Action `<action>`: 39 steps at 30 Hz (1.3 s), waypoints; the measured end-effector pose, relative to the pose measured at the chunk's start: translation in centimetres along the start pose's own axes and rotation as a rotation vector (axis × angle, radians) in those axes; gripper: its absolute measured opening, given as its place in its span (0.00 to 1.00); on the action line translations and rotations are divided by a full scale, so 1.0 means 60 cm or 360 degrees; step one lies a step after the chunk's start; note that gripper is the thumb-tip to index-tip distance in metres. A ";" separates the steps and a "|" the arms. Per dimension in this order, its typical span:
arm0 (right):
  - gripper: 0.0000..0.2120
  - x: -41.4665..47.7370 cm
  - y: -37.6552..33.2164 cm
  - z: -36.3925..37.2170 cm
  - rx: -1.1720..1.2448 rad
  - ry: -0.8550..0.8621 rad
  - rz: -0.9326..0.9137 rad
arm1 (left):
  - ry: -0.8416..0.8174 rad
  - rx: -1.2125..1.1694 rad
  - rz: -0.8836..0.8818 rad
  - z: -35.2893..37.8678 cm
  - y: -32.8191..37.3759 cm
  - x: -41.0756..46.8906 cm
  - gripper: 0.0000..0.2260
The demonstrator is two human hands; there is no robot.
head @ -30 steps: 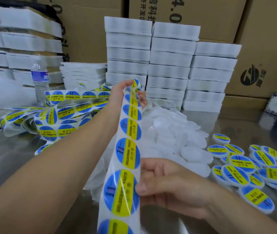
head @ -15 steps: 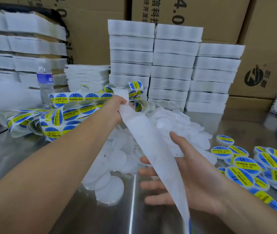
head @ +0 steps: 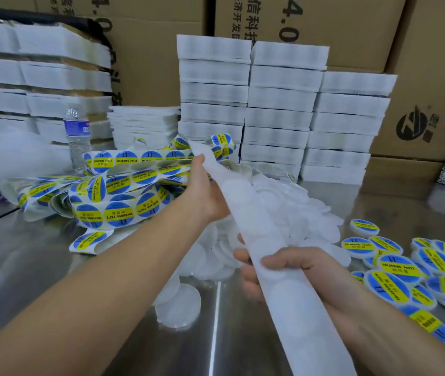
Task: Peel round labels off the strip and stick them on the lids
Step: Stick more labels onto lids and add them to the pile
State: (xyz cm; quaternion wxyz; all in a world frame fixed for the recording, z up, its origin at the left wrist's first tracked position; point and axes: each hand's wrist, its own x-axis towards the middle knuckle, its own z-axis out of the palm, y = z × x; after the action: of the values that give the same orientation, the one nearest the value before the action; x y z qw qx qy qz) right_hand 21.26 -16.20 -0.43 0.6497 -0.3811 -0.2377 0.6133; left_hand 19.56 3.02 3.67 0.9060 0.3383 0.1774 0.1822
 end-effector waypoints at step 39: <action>0.49 -0.014 0.018 -0.010 -0.2622 0.0842 -0.0570 | -0.0018 0.1182 0.0195 -0.034 -0.120 -0.139 0.10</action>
State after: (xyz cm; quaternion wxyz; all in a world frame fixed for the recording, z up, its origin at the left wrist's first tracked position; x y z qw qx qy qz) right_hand 20.95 -17.16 -1.53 0.2888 -0.8147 -0.5020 0.0278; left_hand 12.87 -4.68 -0.98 0.7100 0.6547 0.2059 0.1575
